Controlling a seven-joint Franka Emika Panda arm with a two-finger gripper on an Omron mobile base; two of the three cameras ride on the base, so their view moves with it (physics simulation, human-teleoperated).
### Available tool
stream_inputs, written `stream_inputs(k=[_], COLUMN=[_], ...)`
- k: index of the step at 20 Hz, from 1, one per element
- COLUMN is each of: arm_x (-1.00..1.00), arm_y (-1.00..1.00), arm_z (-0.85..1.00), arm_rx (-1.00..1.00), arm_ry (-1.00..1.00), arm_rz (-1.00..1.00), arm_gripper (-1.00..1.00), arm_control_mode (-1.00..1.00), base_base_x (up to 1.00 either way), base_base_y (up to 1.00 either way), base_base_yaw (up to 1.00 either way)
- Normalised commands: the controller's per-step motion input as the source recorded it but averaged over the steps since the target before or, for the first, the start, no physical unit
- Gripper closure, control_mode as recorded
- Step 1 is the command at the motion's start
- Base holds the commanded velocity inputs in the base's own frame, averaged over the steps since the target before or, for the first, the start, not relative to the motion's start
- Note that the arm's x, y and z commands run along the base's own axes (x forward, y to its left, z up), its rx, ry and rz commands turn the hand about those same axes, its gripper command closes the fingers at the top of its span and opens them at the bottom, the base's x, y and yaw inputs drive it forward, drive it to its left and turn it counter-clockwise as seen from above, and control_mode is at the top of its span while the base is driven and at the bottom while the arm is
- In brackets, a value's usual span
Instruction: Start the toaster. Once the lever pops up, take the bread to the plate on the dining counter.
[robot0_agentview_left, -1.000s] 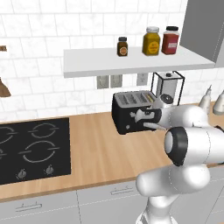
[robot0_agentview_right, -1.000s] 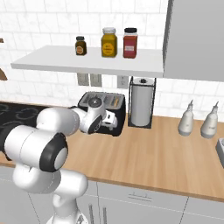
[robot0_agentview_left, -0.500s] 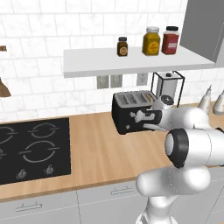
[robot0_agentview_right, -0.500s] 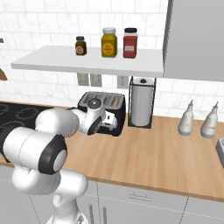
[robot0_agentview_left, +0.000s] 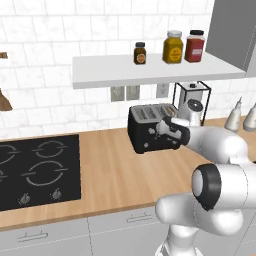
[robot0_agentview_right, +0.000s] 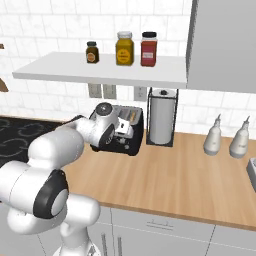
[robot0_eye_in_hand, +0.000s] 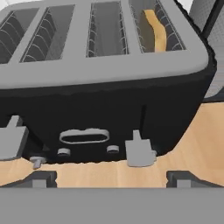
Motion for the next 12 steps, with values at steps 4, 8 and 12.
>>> stream_inputs(k=[4,8,12], arm_x=[-0.03,-0.01,-0.04], arm_y=[-0.11,-0.28,-0.10], arm_z=[0.44,0.19,0.00], arm_rx=[0.00,0.00,0.00], arm_ry=[-0.12,-0.18,-0.32], arm_rz=[0.00,0.00,0.00], arm_gripper=[-1.00,-1.00,-1.00], arm_control_mode=[-1.00,-1.00,-1.00], base_base_x=[0.00,0.00,0.00], base_base_y=[0.00,0.00,0.00], base_base_yaw=[0.00,0.00,0.00])
